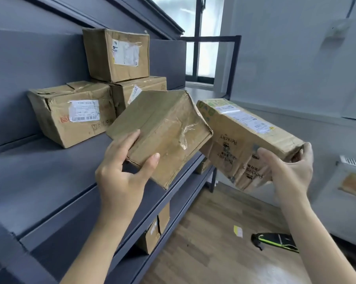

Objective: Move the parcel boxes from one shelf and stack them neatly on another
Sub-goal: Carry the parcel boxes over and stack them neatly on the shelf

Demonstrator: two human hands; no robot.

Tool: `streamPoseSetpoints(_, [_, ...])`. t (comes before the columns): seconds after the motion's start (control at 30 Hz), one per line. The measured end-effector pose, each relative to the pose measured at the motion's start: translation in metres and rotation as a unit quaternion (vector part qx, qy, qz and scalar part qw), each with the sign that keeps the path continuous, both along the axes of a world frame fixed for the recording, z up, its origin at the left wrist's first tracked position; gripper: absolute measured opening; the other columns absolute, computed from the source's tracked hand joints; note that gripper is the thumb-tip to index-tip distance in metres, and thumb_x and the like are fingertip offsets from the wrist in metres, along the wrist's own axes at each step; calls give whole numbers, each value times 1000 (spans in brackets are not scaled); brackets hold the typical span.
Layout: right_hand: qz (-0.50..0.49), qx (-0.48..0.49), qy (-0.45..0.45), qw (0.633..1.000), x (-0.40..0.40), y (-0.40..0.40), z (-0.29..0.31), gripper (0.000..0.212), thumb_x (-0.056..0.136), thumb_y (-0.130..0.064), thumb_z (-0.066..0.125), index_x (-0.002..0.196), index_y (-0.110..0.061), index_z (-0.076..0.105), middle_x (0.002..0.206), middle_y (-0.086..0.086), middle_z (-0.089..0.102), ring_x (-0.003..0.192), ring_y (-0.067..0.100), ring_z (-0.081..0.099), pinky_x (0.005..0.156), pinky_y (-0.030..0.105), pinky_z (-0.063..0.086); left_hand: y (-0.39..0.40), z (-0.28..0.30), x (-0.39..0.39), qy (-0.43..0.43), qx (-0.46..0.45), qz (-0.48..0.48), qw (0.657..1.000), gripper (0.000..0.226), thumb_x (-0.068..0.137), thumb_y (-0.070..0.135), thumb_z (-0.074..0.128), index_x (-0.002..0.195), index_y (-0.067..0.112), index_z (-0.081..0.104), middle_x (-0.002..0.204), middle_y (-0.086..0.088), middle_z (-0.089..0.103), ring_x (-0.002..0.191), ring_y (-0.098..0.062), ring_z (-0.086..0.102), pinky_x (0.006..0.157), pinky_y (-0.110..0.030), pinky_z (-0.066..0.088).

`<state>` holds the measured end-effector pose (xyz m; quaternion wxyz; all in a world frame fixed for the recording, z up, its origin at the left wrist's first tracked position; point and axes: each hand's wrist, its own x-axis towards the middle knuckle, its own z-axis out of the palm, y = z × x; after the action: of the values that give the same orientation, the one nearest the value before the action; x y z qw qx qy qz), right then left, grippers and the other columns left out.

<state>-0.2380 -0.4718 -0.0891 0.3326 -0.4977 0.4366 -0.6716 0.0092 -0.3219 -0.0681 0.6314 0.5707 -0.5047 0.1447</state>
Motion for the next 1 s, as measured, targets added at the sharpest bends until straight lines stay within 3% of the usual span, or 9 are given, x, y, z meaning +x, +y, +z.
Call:
streamPoseSetpoints(0.13, [1,-4,3,1000,10,-46,3,72,53,-30,82,114,-21,45,105,-9,59,84,-3,56,75,8,45,-33,3,5,62,19,1,998,48,71,47,65,116,32,57,115,8,63,104,-1,57,88,-11,45])
streamPoseSetpoints(0.27, [25,-9,11,1000,28,-110,5,89,49,-40,87,119,-33,34,132,-2,55,119,11,54,105,37,43,-68,8,13,167,4,-20,986,44,64,41,74,106,39,62,100,16,70,97,0,63,81,-14,49])
streamPoseSetpoints(0.43, [71,-5,42,997,57,-210,14,111,47,-47,88,140,-22,32,144,-2,45,130,11,44,110,36,37,-115,9,20,410,-104,-106,900,25,75,4,70,95,18,69,86,5,73,83,-10,67,74,-27,53])
streamPoseSetpoints(0.53, [114,-13,53,992,81,-260,26,128,52,-44,88,151,-17,12,153,-3,28,139,7,28,115,26,24,-133,11,22,492,-145,-115,851,19,81,7,58,92,16,70,85,2,74,79,-10,69,62,-24,55])
streamPoseSetpoints(0.67, [133,-28,61,989,119,-329,33,128,52,-46,89,150,-15,13,144,-7,27,131,1,26,108,13,16,-145,8,26,559,-197,-117,797,42,73,23,61,113,12,63,103,-4,72,98,-17,67,71,-31,57])
streamPoseSetpoints(0.73, [139,14,59,988,137,-366,22,126,39,-65,86,144,-27,29,139,-11,39,124,2,41,108,24,33,-146,2,25,587,-213,-120,771,49,77,26,60,124,11,59,117,-7,67,110,-22,62,78,-37,56])
streamPoseSetpoints(0.8, [174,54,104,978,157,-446,-19,107,37,-74,81,130,-33,48,124,-5,61,106,10,61,89,35,52,-145,0,26,601,-213,-109,762,51,81,28,58,129,12,55,125,-9,63,116,-25,59,81,-41,55])
streamPoseSetpoints(0.87, [122,50,167,977,188,-524,-53,106,30,-85,73,124,-41,51,118,-6,65,100,18,66,82,43,55,-140,-1,31,605,-211,-90,762,49,81,29,58,127,12,57,126,-9,62,116,-25,59,80,-41,55])
streamPoseSetpoints(1.0, [70,60,264,960,240,-538,-42,126,16,-100,52,131,-52,40,128,-8,59,114,23,59,88,49,46,-129,-2,45,603,-220,-68,764,48,77,30,61,122,13,62,123,-8,64,114,-25,61,82,-44,55])
